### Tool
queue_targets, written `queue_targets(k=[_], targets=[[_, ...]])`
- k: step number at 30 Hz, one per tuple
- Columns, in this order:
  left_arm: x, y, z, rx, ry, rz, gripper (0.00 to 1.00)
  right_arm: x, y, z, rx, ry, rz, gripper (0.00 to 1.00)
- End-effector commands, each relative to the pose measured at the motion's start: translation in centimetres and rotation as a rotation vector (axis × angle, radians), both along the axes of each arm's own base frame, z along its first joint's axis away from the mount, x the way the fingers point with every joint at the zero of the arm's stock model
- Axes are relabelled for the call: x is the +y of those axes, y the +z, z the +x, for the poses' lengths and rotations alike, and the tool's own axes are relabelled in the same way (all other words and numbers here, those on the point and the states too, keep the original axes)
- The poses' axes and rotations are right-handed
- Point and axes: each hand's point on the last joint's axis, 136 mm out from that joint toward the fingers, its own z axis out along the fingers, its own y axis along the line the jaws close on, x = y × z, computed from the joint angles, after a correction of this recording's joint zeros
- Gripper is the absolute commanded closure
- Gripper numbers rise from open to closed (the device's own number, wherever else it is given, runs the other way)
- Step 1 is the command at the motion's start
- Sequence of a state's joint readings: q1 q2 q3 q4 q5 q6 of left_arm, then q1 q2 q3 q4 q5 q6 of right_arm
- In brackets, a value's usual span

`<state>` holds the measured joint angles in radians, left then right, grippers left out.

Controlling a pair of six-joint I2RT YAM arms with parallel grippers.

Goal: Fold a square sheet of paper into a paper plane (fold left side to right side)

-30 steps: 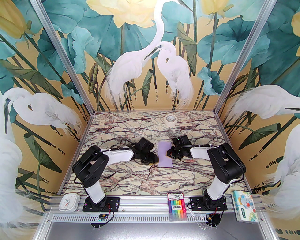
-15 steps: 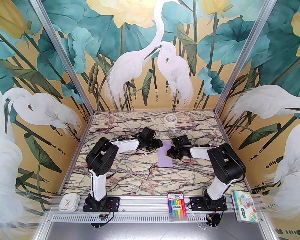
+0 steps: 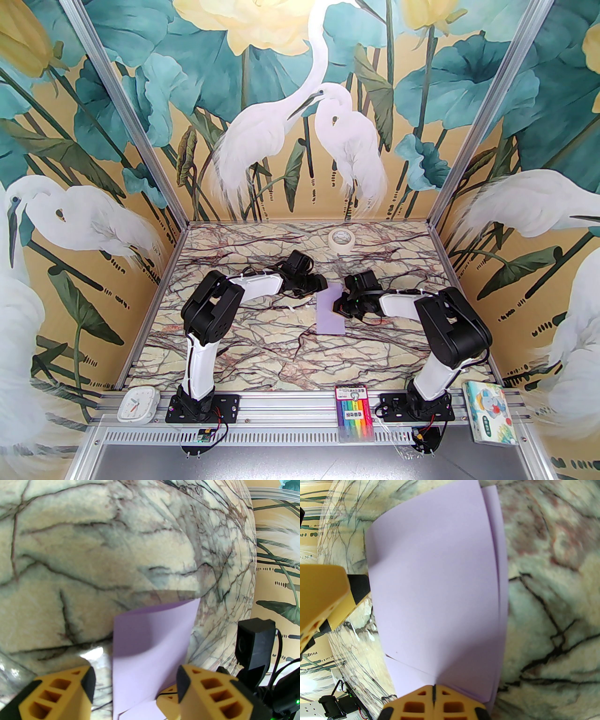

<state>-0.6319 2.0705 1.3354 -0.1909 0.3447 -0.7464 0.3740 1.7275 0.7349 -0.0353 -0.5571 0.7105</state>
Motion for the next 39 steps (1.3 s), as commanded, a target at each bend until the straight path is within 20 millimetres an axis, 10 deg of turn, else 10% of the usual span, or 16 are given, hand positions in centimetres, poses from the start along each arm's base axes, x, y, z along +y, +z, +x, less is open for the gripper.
queue_targets(k=[1,17,29,39], targets=[[-2.0,-1.1,0.6,-0.062,-0.064,-0.071,0.38,-0.9,-1.7,-1.2,0.042,-0.012,-0.059,1.0],[-1.5,0.5,-4.5,-0.044,-0.131,-0.143,0.44,-0.9,-2.1,-1.2,0.054,-0.017,-0.067,1.0],[-1.4,0.2,-9.2,0.018,-0.174,-0.22,0.62,-0.9,-2.1,-1.1,0.057,-0.023,-0.061,1.0],[-1.1,0.9,-8.5,-0.022,-0.134,-0.221,0.96,-0.9,1.2,-0.1,-0.031,-0.034,-0.043,0.96]])
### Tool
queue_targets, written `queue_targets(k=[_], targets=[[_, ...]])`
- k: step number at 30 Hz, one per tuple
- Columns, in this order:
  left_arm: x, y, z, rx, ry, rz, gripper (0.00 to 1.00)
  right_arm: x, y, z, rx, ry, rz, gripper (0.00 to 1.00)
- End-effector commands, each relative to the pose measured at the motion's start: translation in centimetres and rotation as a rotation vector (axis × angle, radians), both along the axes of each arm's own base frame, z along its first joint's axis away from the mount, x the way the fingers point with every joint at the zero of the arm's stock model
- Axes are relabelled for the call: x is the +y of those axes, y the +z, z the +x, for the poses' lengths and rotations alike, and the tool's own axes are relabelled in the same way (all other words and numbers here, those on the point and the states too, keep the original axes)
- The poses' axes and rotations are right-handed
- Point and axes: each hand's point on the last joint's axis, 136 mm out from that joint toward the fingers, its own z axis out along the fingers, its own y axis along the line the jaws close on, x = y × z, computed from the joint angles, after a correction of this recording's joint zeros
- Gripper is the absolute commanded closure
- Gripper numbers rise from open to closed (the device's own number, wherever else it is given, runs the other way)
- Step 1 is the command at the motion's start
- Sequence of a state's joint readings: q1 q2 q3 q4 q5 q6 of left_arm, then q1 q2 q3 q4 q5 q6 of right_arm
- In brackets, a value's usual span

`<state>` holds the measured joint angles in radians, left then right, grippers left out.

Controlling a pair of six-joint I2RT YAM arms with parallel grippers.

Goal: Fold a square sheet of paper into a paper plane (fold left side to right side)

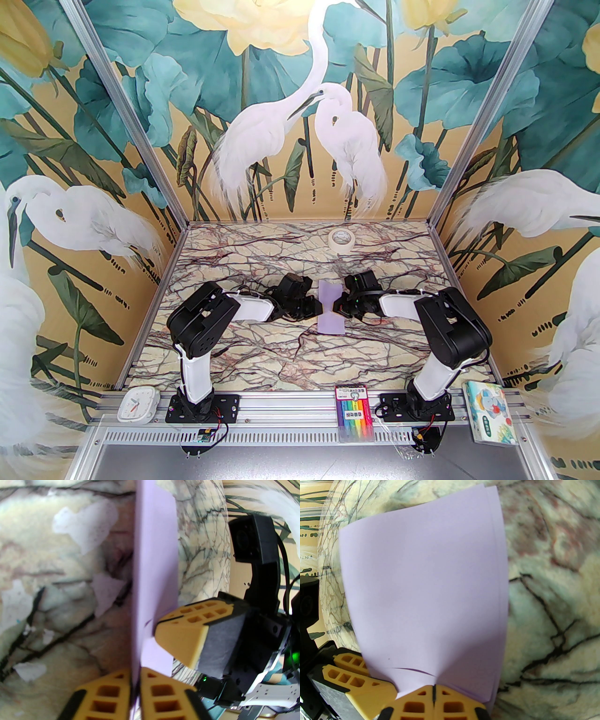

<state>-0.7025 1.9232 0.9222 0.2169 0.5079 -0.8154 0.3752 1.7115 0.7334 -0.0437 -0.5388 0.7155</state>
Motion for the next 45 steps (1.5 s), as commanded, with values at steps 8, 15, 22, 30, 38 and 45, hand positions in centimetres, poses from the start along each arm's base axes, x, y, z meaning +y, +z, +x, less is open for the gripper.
queue_targets(k=[8,15,22,30,38,45], targets=[[3.4,6.1,1.8,-0.153,0.106,0.148,1.0,-5.0,8.1,1.8,-0.293,-0.179,-0.117,0.43],[10.5,8.5,2.5,-0.239,0.17,0.617,1.0,-8.5,12.4,2.2,-0.515,-0.292,-0.202,0.01],[14.1,9.3,2.3,-0.259,0.169,1.06,1.0,-11.0,13.2,2.0,-0.594,-0.388,-0.253,0.01],[12.1,7.0,2.0,-0.234,0.063,1.367,1.0,-11.5,12.6,1.5,-0.566,-0.371,-0.302,0.01],[5.2,3.2,1.2,-0.071,0.0,1.086,0.92,-11.1,11.8,1.0,-0.535,-0.355,-0.281,0.01],[1.4,2.8,1.8,0.014,0.007,0.877,0.59,-9.2,10.9,0.6,-0.448,-0.274,-0.218,0.01]])
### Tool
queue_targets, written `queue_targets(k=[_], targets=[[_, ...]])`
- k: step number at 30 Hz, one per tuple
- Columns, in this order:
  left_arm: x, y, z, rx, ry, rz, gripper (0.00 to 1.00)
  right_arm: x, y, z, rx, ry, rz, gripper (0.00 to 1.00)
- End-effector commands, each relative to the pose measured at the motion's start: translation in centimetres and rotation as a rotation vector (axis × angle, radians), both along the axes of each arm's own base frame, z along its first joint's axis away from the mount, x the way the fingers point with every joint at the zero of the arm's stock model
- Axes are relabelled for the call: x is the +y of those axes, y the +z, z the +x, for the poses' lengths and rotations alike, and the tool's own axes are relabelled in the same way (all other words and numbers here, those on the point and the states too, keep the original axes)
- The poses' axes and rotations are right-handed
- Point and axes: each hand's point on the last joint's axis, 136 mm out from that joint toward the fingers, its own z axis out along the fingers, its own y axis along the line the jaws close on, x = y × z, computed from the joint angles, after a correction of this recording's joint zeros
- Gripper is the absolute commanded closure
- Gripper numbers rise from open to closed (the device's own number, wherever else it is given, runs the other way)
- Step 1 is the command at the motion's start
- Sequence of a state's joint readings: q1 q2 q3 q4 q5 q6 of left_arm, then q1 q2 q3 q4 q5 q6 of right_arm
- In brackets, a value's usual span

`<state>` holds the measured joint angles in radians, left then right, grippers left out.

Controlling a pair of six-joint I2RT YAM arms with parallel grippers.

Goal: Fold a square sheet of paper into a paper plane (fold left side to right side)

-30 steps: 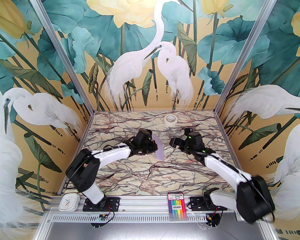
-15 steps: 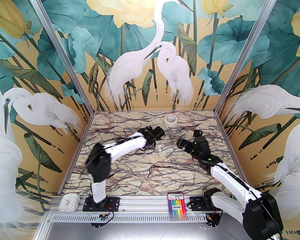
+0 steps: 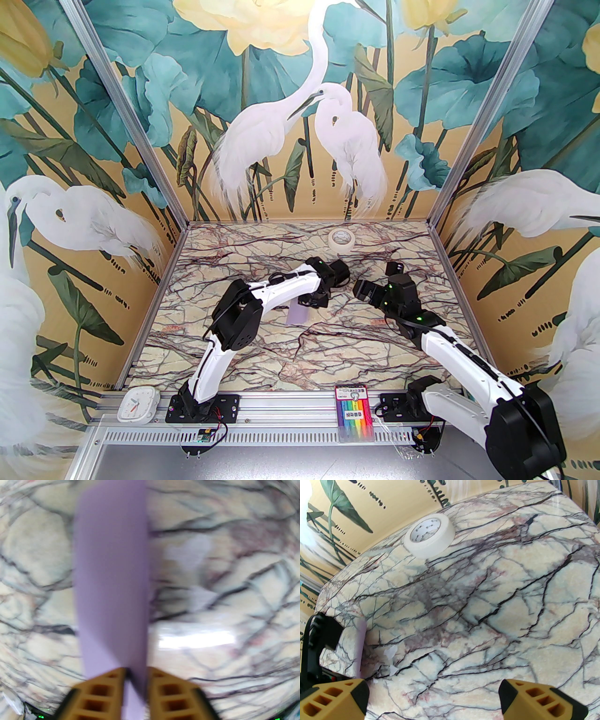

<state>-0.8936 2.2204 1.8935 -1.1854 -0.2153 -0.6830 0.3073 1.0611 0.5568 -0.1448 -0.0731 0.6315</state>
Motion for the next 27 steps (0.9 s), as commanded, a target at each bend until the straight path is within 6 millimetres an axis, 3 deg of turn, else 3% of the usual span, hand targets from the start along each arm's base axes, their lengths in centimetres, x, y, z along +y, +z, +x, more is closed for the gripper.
queue_targets(k=[1,3,6,7,9,12,14,17,23,27], targets=[[-1.9,-0.1,0.4,0.051,0.041,-0.141,0.53,1.4,-0.6,-0.3,0.074,0.064,0.038,0.01],[-1.8,0.8,0.9,0.045,0.068,-0.199,0.38,2.1,-0.9,-0.3,0.103,0.087,0.055,0.01],[-1.3,2.2,1.4,0.03,0.119,-0.312,0.33,3.7,-0.9,-0.2,0.113,0.151,0.084,0.01],[-0.8,2.9,1.5,0.014,0.134,-0.349,0.32,4.3,-0.8,-0.1,0.113,0.171,0.096,0.07],[0.4,3.8,1.7,-0.022,0.169,-0.399,0.27,5.9,-0.5,0.0,0.11,0.222,0.142,0.23],[3.3,4.2,1.5,-0.083,0.241,-0.423,0.02,8.2,-0.8,0.5,0.13,0.281,0.19,0.6],[5.2,4.0,1.2,-0.111,0.28,-0.44,0.01,9.8,-1.6,0.7,0.165,0.31,0.211,0.81],[7.3,3.2,0.2,-0.125,0.334,-0.456,0.0,12.3,-2.8,0.9,0.21,0.361,0.206,1.0],[8.7,1.5,-1.5,-0.126,0.388,-0.599,0.01,15.9,-6.3,0.8,0.322,0.428,0.174,1.0],[8.8,0.3,-1.9,-0.096,0.443,-0.724,0.07,17.3,-8.0,0.7,0.374,0.468,0.148,1.0]])
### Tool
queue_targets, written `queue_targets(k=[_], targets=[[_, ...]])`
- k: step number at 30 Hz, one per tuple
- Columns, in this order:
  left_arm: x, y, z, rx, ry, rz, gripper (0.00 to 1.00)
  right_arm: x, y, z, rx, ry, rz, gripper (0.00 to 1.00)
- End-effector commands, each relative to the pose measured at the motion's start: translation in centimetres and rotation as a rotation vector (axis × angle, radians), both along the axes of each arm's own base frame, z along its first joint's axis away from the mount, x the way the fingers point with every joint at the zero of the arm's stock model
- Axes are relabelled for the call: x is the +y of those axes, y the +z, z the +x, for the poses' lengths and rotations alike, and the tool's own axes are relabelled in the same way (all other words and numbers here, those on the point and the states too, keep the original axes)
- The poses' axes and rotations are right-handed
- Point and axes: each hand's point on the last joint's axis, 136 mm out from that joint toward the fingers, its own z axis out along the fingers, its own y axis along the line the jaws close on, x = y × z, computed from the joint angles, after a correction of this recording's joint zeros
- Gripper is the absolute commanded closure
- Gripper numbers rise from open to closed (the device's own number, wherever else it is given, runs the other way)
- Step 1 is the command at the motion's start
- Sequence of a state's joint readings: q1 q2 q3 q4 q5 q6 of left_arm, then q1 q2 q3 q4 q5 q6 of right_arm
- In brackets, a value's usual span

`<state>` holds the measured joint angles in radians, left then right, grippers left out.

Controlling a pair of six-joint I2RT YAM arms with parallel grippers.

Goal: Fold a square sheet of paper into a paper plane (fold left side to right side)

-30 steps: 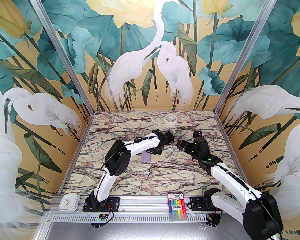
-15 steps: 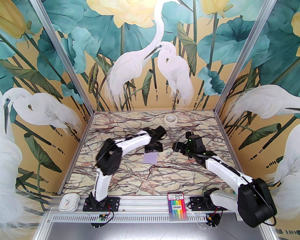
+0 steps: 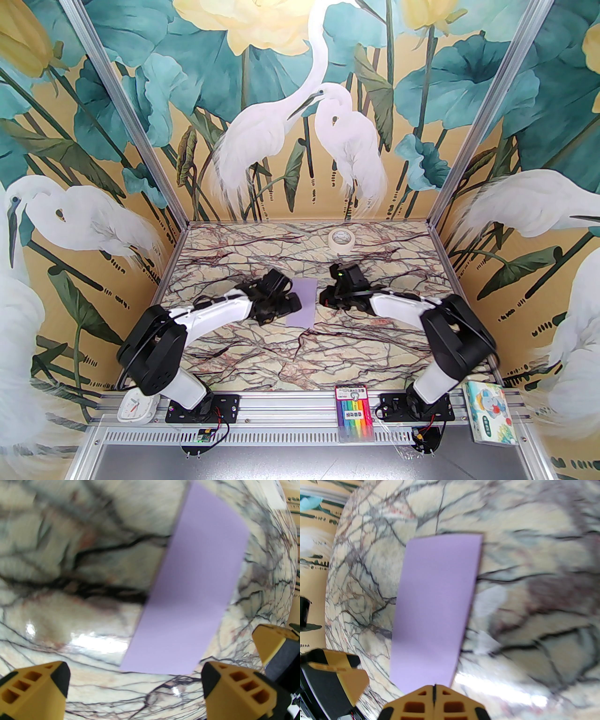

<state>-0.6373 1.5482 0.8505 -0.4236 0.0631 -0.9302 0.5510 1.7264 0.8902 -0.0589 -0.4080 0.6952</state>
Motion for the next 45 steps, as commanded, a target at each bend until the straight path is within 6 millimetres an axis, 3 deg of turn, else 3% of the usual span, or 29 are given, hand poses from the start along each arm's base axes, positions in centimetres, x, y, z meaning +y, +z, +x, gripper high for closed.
queue_targets(k=[1,8,14,23,28,39,45], targets=[[-2.3,1.8,1.6,-0.069,0.028,-0.216,0.08,1.2,-0.4,0.0,0.02,0.042,-0.002,1.0],[-3.8,1.5,1.8,-0.063,-0.01,-0.289,0.14,2.2,-1.9,0.4,0.047,0.082,-0.034,1.0],[-4.2,0.0,1.5,-0.003,-0.018,-0.281,0.15,1.7,-3.8,0.1,0.08,0.084,-0.081,1.0],[-5.4,-1.0,1.4,0.049,-0.053,-0.299,0.16,1.6,-4.3,-0.2,0.09,0.081,-0.081,1.0],[-6.7,0.0,1.7,0.018,-0.098,-0.347,0.16,1.6,-4.4,-0.2,0.096,0.08,-0.08,1.0],[-7.7,4.4,2.7,-0.152,-0.157,-0.446,0.16,1.5,-4.8,-0.4,0.111,0.076,-0.084,1.0],[-7.9,4.6,2.0,-0.141,-0.178,-0.473,0.19,1.6,-4.9,-0.3,0.113,0.074,-0.084,1.0]])
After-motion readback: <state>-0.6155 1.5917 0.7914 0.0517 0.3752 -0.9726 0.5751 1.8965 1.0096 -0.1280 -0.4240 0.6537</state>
